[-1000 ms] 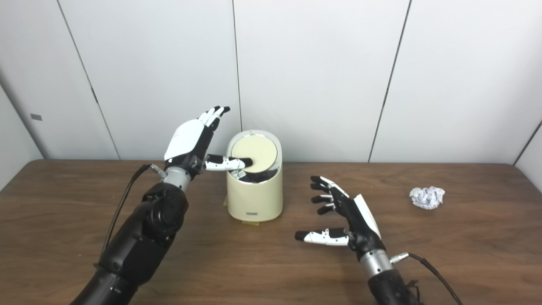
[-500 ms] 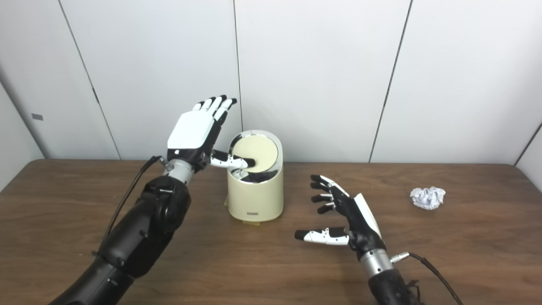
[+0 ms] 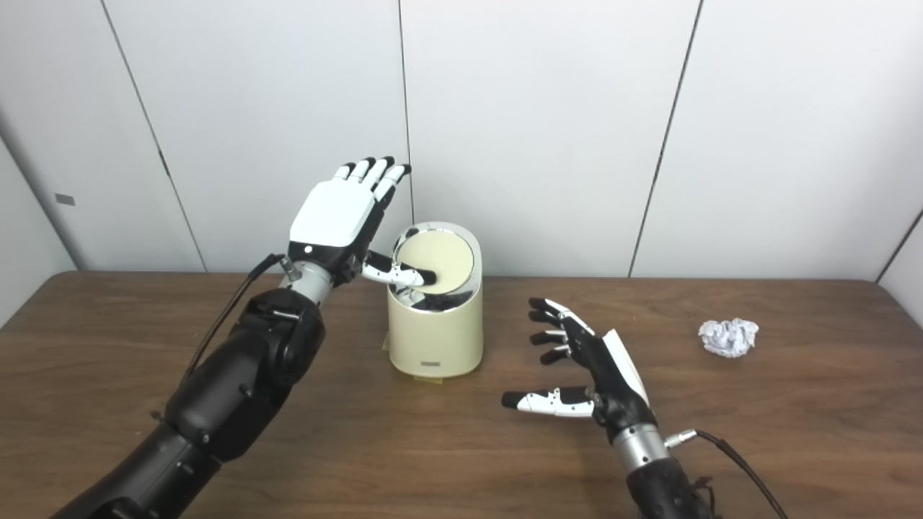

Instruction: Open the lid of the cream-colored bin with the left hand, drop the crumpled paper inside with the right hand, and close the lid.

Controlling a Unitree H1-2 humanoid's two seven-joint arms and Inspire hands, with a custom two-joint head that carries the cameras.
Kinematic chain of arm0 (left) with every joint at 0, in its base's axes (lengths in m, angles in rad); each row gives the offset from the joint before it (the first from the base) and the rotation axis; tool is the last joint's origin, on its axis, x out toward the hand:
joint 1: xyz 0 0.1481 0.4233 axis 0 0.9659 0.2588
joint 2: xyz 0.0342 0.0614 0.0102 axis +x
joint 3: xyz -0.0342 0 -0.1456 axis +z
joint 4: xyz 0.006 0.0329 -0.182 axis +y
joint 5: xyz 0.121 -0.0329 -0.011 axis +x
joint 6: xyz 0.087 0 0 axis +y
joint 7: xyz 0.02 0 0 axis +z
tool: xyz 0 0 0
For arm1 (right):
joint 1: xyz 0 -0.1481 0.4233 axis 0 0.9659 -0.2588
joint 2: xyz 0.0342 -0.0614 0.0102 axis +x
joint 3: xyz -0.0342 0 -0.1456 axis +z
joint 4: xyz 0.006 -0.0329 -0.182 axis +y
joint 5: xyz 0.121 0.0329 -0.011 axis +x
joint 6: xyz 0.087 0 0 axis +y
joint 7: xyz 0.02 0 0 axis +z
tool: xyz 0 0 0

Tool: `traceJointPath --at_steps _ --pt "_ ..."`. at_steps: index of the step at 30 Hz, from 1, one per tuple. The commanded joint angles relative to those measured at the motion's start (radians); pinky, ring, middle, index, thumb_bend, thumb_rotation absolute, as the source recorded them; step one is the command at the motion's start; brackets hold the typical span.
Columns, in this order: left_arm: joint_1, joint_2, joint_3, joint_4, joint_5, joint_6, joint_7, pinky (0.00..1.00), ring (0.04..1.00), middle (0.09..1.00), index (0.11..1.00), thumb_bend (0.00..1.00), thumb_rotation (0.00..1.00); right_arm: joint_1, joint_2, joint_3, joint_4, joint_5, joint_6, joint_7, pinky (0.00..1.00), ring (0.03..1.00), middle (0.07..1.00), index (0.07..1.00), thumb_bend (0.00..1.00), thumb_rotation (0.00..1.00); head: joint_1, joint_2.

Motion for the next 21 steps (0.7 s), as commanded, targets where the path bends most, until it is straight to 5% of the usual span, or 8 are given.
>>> traceJointPath --at_steps 1,6,10,17,21 --pt "0.001 -0.017 0.043 -0.019 -0.059 -0.027 0.024 1.00 1.000 1.000 1.000 0.99 0.27 -0.027 0.000 -0.008 -0.028 0.006 -0.016 -0.020 0.58 0.717 0.821 0.841 0.85 0.18 0.000 -0.002" --pt "0.032 -0.072 0.191 -0.036 -0.269 -0.143 0.098 0.91 1.000 1.000 1.000 0.91 0.40 -0.027 -0.001 -0.009 -0.021 0.007 -0.021 -0.021 0.58 0.718 0.824 0.841 0.85 0.20 0.002 -0.004" --pt "0.056 -0.118 0.293 -0.065 -0.422 -0.192 0.101 0.80 0.963 1.000 1.000 0.86 0.39 -0.028 -0.002 -0.007 -0.021 0.005 -0.014 -0.018 0.58 0.719 0.826 0.843 0.85 0.21 0.002 -0.004" --pt "0.096 -0.132 0.351 -0.089 -0.524 -0.229 0.090 0.90 0.966 0.988 1.000 0.83 0.38 -0.026 -0.002 -0.006 -0.025 -0.003 -0.010 -0.021 0.58 0.719 0.825 0.841 0.85 0.23 0.004 -0.003" --pt "0.140 -0.136 0.385 -0.117 -0.617 -0.240 0.061 0.87 0.955 0.967 0.987 0.81 0.38 -0.024 -0.003 -0.008 -0.027 0.002 -0.013 -0.018 0.58 0.714 0.819 0.841 0.83 0.21 0.004 -0.002"
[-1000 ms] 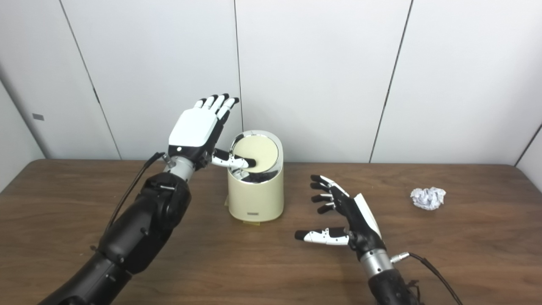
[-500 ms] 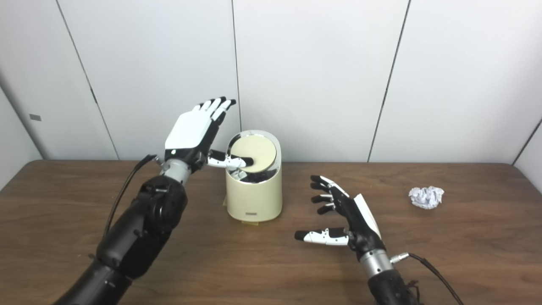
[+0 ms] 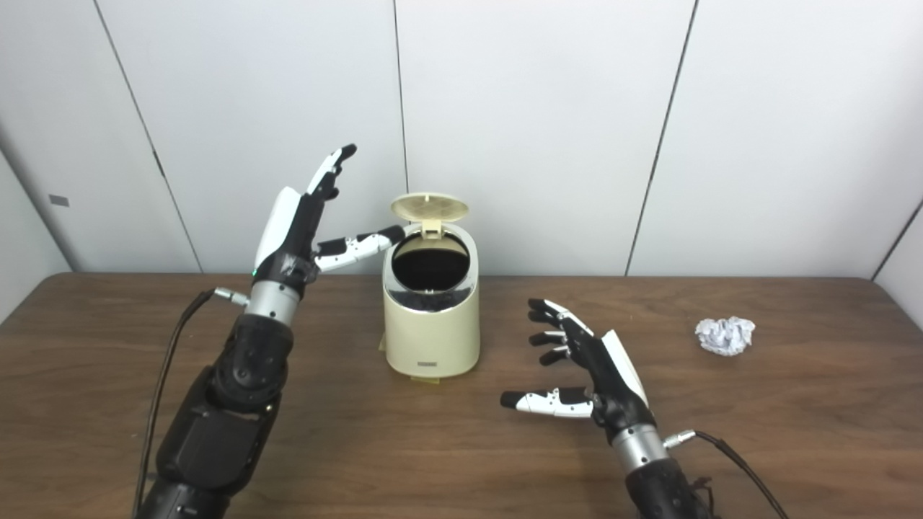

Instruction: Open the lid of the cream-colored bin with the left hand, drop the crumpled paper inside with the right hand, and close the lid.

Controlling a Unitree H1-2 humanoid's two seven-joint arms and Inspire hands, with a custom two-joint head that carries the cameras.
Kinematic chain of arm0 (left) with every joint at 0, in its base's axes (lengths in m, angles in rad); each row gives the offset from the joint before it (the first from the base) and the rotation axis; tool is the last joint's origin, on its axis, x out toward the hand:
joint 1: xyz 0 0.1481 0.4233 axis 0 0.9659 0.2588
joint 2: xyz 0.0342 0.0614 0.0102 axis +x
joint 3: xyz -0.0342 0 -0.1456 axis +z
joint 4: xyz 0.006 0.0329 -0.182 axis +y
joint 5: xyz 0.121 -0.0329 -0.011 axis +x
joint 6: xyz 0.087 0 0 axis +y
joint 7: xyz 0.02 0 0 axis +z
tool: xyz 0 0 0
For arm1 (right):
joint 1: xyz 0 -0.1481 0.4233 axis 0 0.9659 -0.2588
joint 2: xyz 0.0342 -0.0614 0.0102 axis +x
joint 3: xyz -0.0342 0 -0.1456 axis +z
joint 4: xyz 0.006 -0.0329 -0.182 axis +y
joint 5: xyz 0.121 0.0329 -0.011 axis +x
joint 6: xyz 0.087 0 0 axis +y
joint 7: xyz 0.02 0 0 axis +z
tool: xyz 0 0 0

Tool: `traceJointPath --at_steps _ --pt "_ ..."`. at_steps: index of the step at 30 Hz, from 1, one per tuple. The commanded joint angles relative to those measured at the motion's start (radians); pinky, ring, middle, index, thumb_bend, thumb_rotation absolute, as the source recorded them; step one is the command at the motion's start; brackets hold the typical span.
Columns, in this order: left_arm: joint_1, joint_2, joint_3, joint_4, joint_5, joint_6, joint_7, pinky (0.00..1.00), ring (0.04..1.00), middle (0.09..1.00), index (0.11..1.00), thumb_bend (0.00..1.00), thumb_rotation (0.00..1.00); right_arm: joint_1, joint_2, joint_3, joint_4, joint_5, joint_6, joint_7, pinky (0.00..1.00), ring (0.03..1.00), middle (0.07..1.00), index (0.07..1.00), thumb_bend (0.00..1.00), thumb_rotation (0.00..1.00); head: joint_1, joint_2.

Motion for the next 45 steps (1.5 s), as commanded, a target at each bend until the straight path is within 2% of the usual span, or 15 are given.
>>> traceJointPath --at_steps 1,3,6,8,11,14,16,21,26,28,31,35,39,43,45 --pt "-0.009 0.005 0.018 -0.053 -0.055 -0.034 -0.018 0.86 0.945 0.958 0.976 0.79 0.38 -0.026 -0.005 -0.007 -0.025 0.006 -0.018 -0.017 0.59 0.714 0.820 0.841 0.83 0.21 0.001 0.001" --pt "0.027 0.010 0.025 -0.078 -0.092 -0.035 -0.043 0.81 0.924 0.942 0.960 0.77 0.36 -0.028 -0.007 -0.008 -0.020 0.005 -0.027 -0.018 0.59 0.711 0.817 0.842 0.83 0.21 -0.001 0.000" --pt "0.081 0.017 0.030 -0.115 -0.112 -0.033 -0.061 0.64 0.832 0.862 0.914 0.78 0.34 -0.032 -0.006 -0.012 -0.013 0.015 -0.036 -0.020 0.59 0.713 0.815 0.840 0.84 0.22 -0.002 0.001" --pt "0.119 0.016 0.032 -0.138 -0.122 -0.025 -0.068 0.61 0.777 0.816 0.888 0.81 0.34 -0.035 -0.006 -0.014 -0.013 0.017 -0.033 -0.020 0.59 0.716 0.815 0.840 0.84 0.22 -0.001 0.001" --pt "0.175 0.014 0.029 -0.157 -0.132 -0.032 -0.078 0.63 0.740 0.788 0.866 0.85 0.38 -0.039 -0.009 -0.015 -0.015 0.018 -0.032 -0.019 0.59 0.720 0.815 0.842 0.84 0.21 -0.001 0.001" --pt "0.220 0.007 0.032 -0.139 -0.158 -0.082 -0.079 0.68 0.749 0.791 0.861 0.86 0.41 -0.042 -0.011 -0.017 -0.022 0.015 -0.025 -0.019 0.59 0.714 0.811 0.839 0.84 0.22 -0.004 0.000" --pt "0.243 0.000 0.036 -0.119 -0.188 -0.119 -0.080 0.67 0.753 0.790 0.859 0.85 0.42 -0.044 -0.010 -0.021 -0.019 0.019 -0.033 -0.023 0.59 0.708 0.810 0.834 0.83 0.21 -0.005 0.000" --pt "0.278 -0.017 0.041 -0.040 -0.222 -0.219 -0.066 0.68 0.768 0.812 0.862 0.84 0.42 -0.046 -0.006 -0.031 -0.020 0.020 -0.046 -0.036 0.57 0.683 0.803 0.825 0.80 0.21 -0.012 -0.002" --pt "0.291 -0.018 0.037 0.013 -0.190 -0.256 -0.047 0.67 0.769 0.822 0.867 0.84 0.42 -0.050 -0.021 -0.030 -0.033 0.013 -0.032 -0.031 0.56 0.696 0.813 0.829 0.79 0.21 -0.031 -0.008" --pt "0.297 -0.016 0.037 0.029 -0.187 -0.264 -0.047 0.72 0.776 0.823 0.870 0.84 0.40 -0.057 -0.041 -0.030 -0.038 -0.009 -0.019 -0.029 0.51 0.672 0.800 0.817 0.79 0.19 -0.056 -0.015" --pt "0.304 -0.012 0.039 0.037 -0.188 -0.266 -0.051 0.72 0.771 0.822 0.872 0.85 0.39 -0.071 -0.075 -0.030 -0.046 -0.056 -0.015 -0.035 0.41 0.564 0.727 0.775 0.75 0.14 -0.093 -0.021" --pt "0.301 0.005 0.042 0.043 -0.198 -0.277 -0.066 0.71 0.770 0.820 0.869 0.84 0.37 -0.093 -0.121 -0.033 -0.095 -0.106 0.064 -0.019 0.39 0.547 0.694 0.752 0.74 0.08 -0.203 -0.028" --pt "0.286 0.026 0.049 0.072 -0.216 -0.294 -0.082 0.71 0.773 0.818 0.858 0.84 0.32 -0.121 -0.207 -0.001 -0.129 -0.211 0.123 0.022 0.47 0.571 0.675 0.756 0.71 0.08 -0.298 -0.053" --pt "0.273 0.048 0.054 0.105 -0.229 -0.325 -0.089 0.70 0.781 0.823 0.858 0.80 0.25 -0.164 -0.299 0.011 -0.095 -0.293 0.118 0.030 0.53 0.605 0.663 0.724 0.78 0.12 -0.347 -0.067" --pt "0.267 0.056 0.057 0.123 -0.234 -0.332 -0.092 0.72 0.784 0.821 0.858 0.79 0.22 -0.191 -0.347 0.014 -0.072 -0.319 0.135 0.054 0.57 0.646 0.687 0.721 0.80 0.16 -0.376 -0.078"
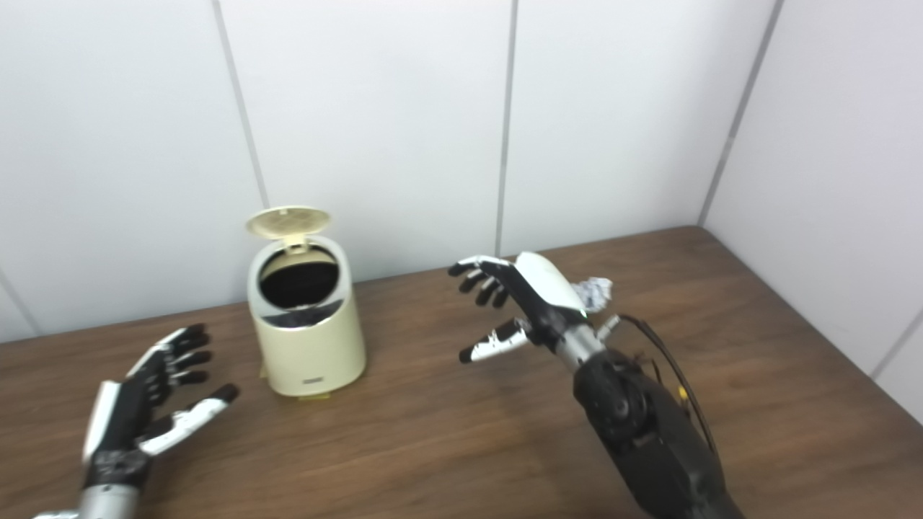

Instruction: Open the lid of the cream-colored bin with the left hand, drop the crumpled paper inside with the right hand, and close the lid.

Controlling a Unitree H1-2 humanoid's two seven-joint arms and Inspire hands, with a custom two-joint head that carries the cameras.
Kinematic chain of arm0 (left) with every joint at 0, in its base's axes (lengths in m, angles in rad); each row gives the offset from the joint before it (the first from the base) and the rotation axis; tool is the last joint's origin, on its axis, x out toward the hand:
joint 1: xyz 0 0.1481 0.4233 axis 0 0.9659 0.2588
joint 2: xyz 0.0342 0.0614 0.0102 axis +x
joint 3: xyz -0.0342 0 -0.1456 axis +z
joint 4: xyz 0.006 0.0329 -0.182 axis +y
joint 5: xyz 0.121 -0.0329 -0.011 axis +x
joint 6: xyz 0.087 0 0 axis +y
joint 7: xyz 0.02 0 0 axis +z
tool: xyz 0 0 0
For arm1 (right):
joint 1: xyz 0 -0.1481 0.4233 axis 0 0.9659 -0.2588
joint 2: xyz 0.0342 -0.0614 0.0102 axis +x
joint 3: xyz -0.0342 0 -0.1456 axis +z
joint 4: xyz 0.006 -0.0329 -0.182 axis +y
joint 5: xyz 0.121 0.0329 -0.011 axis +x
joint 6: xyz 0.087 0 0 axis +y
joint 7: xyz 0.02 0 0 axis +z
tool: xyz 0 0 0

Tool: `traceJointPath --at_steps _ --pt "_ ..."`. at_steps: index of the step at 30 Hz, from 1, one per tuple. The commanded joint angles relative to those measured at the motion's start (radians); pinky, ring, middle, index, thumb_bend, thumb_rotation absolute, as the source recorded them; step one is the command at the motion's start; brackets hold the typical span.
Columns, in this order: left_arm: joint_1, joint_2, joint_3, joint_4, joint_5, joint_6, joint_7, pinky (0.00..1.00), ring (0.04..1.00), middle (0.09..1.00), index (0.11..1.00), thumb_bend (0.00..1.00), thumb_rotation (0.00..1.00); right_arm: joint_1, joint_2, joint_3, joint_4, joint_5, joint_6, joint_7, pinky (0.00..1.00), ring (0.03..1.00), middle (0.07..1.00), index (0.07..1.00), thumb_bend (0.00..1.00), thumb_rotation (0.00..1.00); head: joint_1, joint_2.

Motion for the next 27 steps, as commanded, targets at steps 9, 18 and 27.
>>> traceJointPath --at_steps 9,18,27 --pt "-0.019 0.034 0.020 0.051 -0.029 -0.078 -0.025 0.73 0.793 0.823 0.860 0.77 0.16 -0.148 -0.189 0.012 0.021 -0.172 0.122 0.059 0.59 0.716 0.749 0.741 0.86 0.18 -0.063 -0.020" --pt "-0.018 0.046 0.026 0.043 -0.045 -0.061 -0.040 0.73 0.799 0.825 0.864 0.75 0.14 -0.187 -0.277 0.037 0.013 -0.296 0.257 0.187 0.65 0.758 0.793 0.797 0.84 0.25 -0.081 -0.025" --pt "-0.017 0.044 0.030 0.027 -0.050 -0.053 -0.055 0.71 0.798 0.827 0.862 0.74 0.11 -0.232 -0.318 0.063 0.118 -0.270 0.283 0.303 0.68 0.811 0.808 0.817 0.90 0.36 -0.081 -0.023"
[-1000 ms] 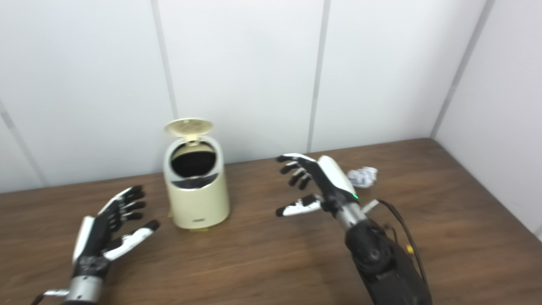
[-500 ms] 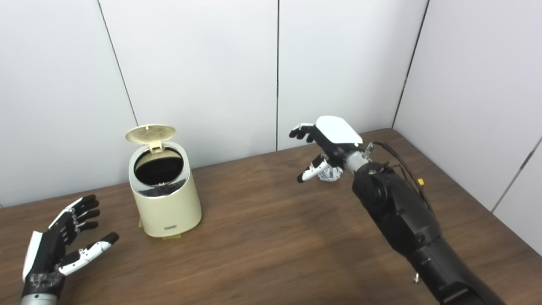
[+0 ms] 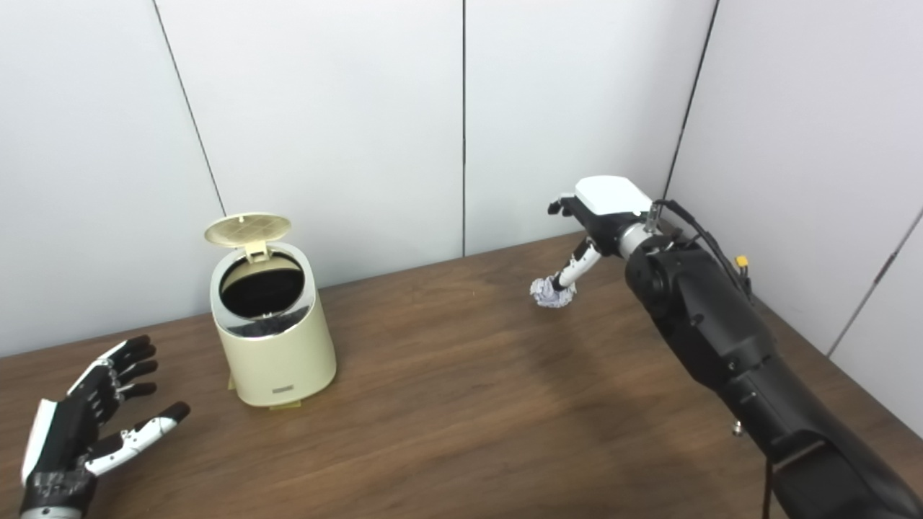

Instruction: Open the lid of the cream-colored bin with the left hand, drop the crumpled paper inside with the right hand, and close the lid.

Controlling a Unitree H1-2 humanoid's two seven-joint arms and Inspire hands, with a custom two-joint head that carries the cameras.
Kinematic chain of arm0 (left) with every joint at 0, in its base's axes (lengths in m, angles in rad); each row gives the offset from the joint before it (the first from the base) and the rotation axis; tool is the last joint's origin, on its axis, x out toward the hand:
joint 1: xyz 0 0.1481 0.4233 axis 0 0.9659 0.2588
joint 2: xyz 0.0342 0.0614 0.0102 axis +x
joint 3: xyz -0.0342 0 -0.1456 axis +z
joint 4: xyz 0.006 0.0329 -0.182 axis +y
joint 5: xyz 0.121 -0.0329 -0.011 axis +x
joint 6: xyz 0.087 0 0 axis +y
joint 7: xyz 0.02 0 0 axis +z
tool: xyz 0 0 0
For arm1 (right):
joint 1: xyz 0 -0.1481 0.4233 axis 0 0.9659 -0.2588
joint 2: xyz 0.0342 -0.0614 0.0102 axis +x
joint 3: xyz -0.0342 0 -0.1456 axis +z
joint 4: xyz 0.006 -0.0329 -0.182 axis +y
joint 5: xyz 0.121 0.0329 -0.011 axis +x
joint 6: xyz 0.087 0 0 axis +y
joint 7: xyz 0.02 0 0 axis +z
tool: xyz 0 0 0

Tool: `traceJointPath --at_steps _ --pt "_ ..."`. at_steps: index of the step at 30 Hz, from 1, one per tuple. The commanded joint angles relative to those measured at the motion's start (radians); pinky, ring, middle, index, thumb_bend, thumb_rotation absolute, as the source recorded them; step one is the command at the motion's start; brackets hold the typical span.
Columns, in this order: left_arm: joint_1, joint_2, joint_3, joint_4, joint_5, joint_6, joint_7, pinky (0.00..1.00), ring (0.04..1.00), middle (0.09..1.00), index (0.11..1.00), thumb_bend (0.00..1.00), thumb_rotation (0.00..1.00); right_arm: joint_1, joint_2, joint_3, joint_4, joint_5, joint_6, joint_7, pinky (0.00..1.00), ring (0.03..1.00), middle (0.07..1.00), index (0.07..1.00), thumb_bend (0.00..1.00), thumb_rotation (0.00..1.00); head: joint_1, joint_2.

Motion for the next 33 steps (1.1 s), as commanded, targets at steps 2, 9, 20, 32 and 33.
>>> traceJointPath --at_steps 2,9,20,32,33 --pt "-0.008 0.014 0.007 -0.003 -0.015 -0.016 -0.009 0.71 0.795 0.823 0.857 0.75 0.12 -0.067 -0.039 0.008 0.027 -0.001 0.011 0.022 0.70 0.818 0.790 0.806 0.93 0.41 -0.002 0.002" --pt "-0.003 0.011 0.006 -0.030 -0.020 0.002 -0.025 0.71 0.808 0.832 0.861 0.75 0.12 -0.090 -0.026 0.050 0.134 -0.011 0.010 -0.001 0.79 0.824 0.784 0.786 0.95 0.40 0.006 0.008" --pt "0.001 0.008 0.003 -0.020 0.009 -0.007 -0.021 0.70 0.794 0.821 0.847 0.74 0.11 -0.121 0.008 0.117 0.271 -0.020 -0.019 -0.082 0.80 0.864 0.819 0.800 0.89 0.37 0.018 0.013" --pt "0.007 0.006 0.003 -0.027 -0.001 0.020 -0.033 0.71 0.797 0.830 0.860 0.74 0.10 -0.126 0.035 0.137 0.309 0.003 -0.050 -0.162 0.73 0.774 0.761 0.798 0.89 0.36 0.022 0.017" --pt "0.007 0.006 0.002 -0.029 -0.001 0.024 -0.033 0.71 0.797 0.832 0.862 0.74 0.11 -0.125 0.036 0.135 0.310 0.006 -0.051 -0.166 0.73 0.772 0.757 0.797 0.89 0.35 0.024 0.017"
